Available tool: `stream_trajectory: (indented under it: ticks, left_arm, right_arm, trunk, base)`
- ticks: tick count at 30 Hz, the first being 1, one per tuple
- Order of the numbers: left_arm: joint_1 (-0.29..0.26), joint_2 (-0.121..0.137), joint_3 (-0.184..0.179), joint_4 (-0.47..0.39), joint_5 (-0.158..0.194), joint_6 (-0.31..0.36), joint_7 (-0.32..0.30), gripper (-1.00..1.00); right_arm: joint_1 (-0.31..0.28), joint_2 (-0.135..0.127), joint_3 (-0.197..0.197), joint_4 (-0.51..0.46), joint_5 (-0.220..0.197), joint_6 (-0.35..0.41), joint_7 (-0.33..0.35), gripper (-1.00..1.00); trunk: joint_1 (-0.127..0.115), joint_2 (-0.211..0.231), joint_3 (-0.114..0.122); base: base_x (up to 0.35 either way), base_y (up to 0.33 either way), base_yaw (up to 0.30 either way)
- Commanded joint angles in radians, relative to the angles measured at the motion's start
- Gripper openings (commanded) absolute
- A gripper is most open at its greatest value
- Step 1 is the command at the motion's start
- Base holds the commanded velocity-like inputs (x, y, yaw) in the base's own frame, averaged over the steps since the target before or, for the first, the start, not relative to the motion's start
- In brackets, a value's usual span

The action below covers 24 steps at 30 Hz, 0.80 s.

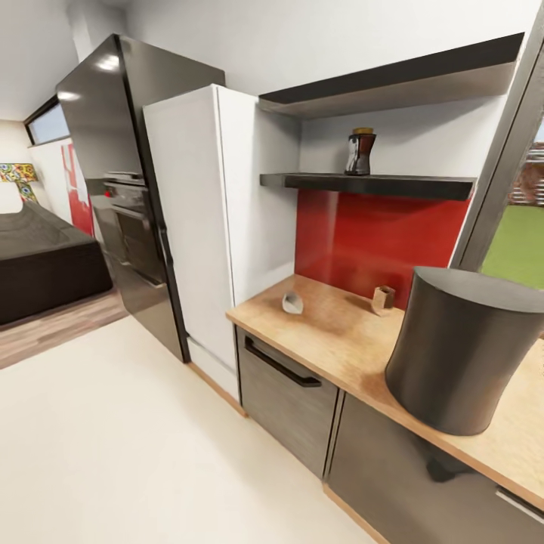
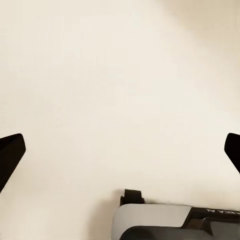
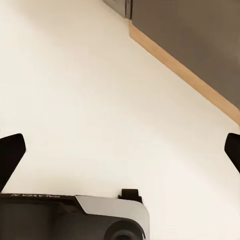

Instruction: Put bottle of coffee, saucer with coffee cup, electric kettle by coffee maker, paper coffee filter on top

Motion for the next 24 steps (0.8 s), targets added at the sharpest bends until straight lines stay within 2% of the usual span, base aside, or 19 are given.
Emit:
stream_trajectory:
  ticks: [1,17,24]
  left_arm:
    - [-0.001,0.0,0.0,0.001,0.006,-0.003,0.0,1.0]
    - [-0.001,0.0,0.001,0.001,0.006,-0.003,0.0,1.0]
    - [-0.001,0.0,0.001,0.001,0.006,-0.003,0.0,1.0]
  right_arm:
    - [0.0,0.0,-0.001,-0.001,-0.001,-0.002,0.004,1.0]
    - [0.0,0.0,-0.001,-0.003,-0.003,-0.001,0.01,1.0]
    - [0.0,0.0,0.001,-0.001,-0.002,-0.002,0.01,1.0]
  trunk:
    - [0.001,-0.002,-0.002]
    - [0.001,-0.002,-0.002]
    - [0.001,-0.002,-0.002]
  base:
    - [0.195,0.283,-0.258]
    - [0.189,0.285,-0.261]
    - [0.148,0.311,-0.051]
